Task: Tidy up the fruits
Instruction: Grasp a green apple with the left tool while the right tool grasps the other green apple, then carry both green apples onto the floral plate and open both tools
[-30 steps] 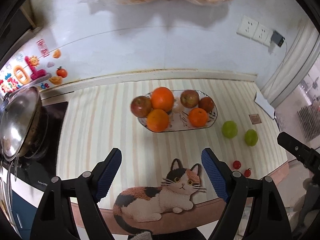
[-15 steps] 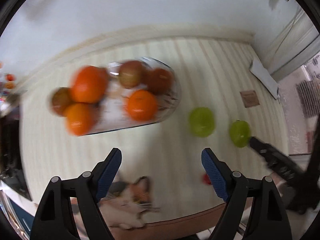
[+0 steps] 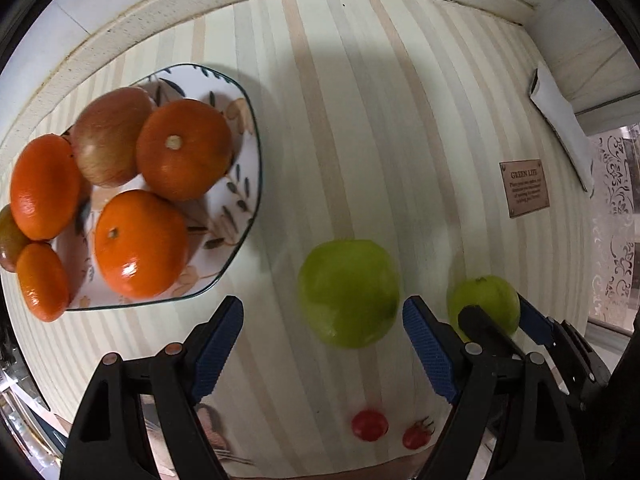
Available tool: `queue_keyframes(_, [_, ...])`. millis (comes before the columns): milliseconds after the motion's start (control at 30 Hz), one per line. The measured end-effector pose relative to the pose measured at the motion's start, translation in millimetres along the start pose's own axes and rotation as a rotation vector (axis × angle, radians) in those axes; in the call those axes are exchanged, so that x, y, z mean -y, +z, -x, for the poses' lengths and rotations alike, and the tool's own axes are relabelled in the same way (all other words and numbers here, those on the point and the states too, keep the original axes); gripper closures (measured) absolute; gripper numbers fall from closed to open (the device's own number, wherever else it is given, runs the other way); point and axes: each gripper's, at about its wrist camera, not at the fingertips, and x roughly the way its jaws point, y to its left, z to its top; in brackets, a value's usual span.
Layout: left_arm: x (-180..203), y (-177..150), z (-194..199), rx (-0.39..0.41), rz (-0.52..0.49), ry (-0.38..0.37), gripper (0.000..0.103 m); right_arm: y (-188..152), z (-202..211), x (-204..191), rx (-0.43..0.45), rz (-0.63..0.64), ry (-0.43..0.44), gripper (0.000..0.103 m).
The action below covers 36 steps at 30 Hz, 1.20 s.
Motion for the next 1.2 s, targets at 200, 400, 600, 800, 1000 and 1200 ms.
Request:
queue_keyframes(200, [14, 3, -9, -0.005, -0.022, -0.012, 0.049, 6, -2, -7, -0.003, 0.059, -0.001, 0.045])
queue_keyframes(400, [24, 1, -8, 0.031, -0.034, 0.011, 0.049, 3, -1, -6, -0.019, 0.072, 0.005, 0.045])
queue_keyframes(600, [8, -26, 3, 0.053, -0.04, 0.011, 0.049, -6, 5, -5, -0.03, 0.081, -0.001, 0.045])
queue_keyframes(800, [-36, -69, 12, 0.037, -0.019, 0.022, 0.049, -21, 0, -29, -0.061, 0.14, 0.007, 0.045])
queue_keyframes(1000, [-93, -97, 2, 0.008, 0.094, 0.034, 0.049, -39, -18, -80, -0.117, 0.241, 0.053, 0.045])
queue_keyframes(1200, [-124, -106, -3, 0.015, 0.199, -0.049, 0.049, -49, -34, -120, -0.138, 0.314, 0.04, 0.045])
